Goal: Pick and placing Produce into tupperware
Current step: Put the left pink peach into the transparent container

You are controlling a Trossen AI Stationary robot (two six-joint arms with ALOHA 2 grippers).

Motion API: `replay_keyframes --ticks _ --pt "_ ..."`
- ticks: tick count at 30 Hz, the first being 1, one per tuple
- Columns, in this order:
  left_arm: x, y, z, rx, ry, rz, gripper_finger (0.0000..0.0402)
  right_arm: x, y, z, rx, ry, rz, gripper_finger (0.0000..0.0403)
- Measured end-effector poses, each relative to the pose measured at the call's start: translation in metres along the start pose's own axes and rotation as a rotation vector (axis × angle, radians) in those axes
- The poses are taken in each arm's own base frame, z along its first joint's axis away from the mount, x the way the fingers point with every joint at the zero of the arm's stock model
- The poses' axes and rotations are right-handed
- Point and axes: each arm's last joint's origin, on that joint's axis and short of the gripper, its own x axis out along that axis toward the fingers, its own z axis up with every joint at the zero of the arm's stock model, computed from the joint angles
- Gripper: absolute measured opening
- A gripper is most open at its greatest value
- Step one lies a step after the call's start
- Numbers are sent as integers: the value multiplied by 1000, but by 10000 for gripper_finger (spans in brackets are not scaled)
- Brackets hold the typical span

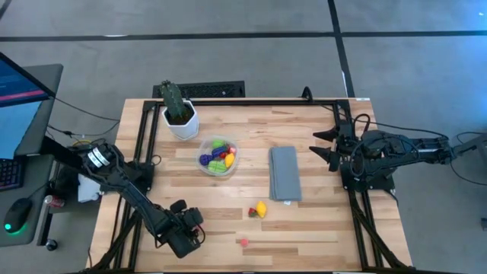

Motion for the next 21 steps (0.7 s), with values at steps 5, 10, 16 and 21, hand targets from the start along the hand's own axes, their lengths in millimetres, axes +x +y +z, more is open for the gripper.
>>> replay_keyframes --ticks 5,10,16,21 --pt "0 0 0 6 -1 0 180 0 0 0 0 5 10 328" --pt "0 0 1 0 -3 -1 180 0 0 -1 -3 11 8 328" --pt "1 0 3 -7 -4 -2 149 0 0 -1 -4 14 7 328" --pt "1 0 3 -9 -4 -2 103 0 0 -1 -6 17 6 328"
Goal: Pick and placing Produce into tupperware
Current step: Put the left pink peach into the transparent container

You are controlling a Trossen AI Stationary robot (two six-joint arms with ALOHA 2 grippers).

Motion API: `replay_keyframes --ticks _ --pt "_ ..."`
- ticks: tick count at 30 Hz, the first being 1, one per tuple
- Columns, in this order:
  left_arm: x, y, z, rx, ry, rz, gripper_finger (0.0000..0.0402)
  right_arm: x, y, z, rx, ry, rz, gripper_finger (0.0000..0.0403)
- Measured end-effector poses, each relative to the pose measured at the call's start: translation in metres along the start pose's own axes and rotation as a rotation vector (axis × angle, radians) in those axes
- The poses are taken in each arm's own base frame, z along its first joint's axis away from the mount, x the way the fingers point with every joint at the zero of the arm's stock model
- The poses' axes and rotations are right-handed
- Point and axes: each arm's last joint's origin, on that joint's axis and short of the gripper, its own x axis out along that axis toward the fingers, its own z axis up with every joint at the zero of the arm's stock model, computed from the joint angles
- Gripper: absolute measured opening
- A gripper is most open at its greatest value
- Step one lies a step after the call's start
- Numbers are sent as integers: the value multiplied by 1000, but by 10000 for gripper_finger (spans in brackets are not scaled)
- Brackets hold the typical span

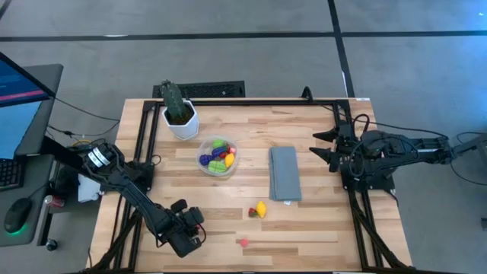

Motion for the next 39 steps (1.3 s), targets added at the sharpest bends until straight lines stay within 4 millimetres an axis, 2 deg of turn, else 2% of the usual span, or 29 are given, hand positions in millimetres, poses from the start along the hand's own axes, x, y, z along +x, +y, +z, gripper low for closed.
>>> replay_keyframes --ticks 4,16,24,33,39 --pt "0 0 1 -8 1 1 87 0 0 0 0 0 0 328" --pt "3 4 14 -17 -7 10 85 0 0 0 0 0 0 328" --pt "-12 14 35 -26 -124 17 83 0 0 0 0 0 0 328" --pt "-43 47 62 -44 -273 156 83 0 0 0 0 0 0 328" --pt "-52 78 82 -14 -296 286 83 0 0 0 0 -1 0 328"
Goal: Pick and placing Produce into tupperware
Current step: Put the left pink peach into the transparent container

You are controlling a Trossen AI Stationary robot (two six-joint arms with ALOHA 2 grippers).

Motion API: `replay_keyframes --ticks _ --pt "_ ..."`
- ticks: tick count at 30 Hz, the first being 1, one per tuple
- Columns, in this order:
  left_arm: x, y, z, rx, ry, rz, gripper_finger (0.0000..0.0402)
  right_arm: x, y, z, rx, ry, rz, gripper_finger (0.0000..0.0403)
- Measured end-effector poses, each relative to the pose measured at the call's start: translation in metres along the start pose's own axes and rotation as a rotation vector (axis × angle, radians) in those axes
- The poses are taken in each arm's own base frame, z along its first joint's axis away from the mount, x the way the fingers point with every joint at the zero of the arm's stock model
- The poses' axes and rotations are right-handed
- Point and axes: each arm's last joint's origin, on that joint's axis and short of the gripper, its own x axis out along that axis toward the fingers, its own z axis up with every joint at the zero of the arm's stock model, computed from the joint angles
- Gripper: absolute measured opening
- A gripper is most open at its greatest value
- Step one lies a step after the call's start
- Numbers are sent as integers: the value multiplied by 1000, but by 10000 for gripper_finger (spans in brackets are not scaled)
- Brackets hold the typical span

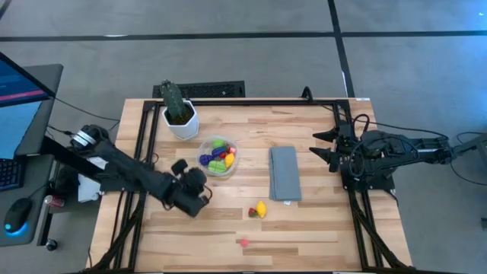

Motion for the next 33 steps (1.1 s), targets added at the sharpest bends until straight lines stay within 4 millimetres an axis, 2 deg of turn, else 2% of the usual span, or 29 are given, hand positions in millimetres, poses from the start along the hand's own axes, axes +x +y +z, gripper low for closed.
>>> replay_keyframes --ticks 5,19,25,33 --pt "17 22 14 7 2 15 83 0 0 0 13 -1 0 328" --pt "68 82 38 -34 -9 -58 83 0 0 0 37 1 0 328" --pt "84 111 56 -43 -20 -64 83 0 0 -1 51 9 -3 328" --pt "98 148 69 -92 -21 -107 83 0 -1 -4 89 38 -16 328"
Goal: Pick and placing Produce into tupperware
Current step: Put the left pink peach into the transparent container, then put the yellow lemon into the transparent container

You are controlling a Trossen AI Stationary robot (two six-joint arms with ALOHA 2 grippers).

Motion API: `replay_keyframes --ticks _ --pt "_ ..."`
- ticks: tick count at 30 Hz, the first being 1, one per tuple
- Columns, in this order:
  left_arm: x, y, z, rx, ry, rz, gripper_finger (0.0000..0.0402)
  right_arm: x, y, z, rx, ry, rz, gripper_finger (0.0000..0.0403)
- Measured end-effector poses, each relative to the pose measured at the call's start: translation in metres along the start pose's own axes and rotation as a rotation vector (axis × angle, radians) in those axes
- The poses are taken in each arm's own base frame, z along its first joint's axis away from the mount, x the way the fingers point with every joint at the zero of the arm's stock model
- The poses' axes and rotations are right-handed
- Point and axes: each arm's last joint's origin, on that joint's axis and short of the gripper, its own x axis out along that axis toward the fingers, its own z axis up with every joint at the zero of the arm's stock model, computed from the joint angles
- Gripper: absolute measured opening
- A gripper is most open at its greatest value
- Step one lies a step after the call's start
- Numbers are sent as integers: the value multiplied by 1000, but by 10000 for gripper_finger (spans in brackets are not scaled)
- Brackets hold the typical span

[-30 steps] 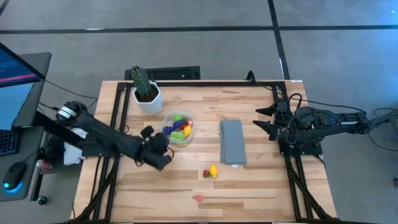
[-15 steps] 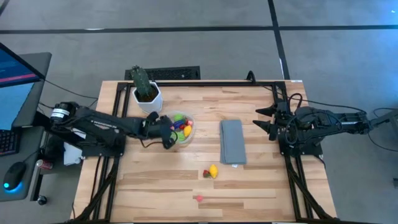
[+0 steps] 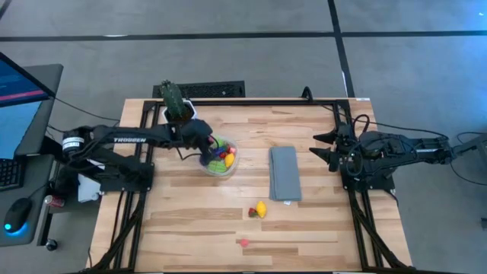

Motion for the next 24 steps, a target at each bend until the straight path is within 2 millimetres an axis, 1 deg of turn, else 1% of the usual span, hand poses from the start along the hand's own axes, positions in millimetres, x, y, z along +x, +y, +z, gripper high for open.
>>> replay_keyframes --ticks 4,9,18,24 --pt "2 9 2 1 10 -39 83 0 0 0 1 1 -1 328" --pt "2 11 2 7 29 -70 86 0 0 0 1 1 -2 328" --pt "2 9 1 11 38 -97 129 0 0 0 0 -5 -16 328" --pt "2 6 0 30 38 -106 148 0 -1 0 0 -9 -26 328"
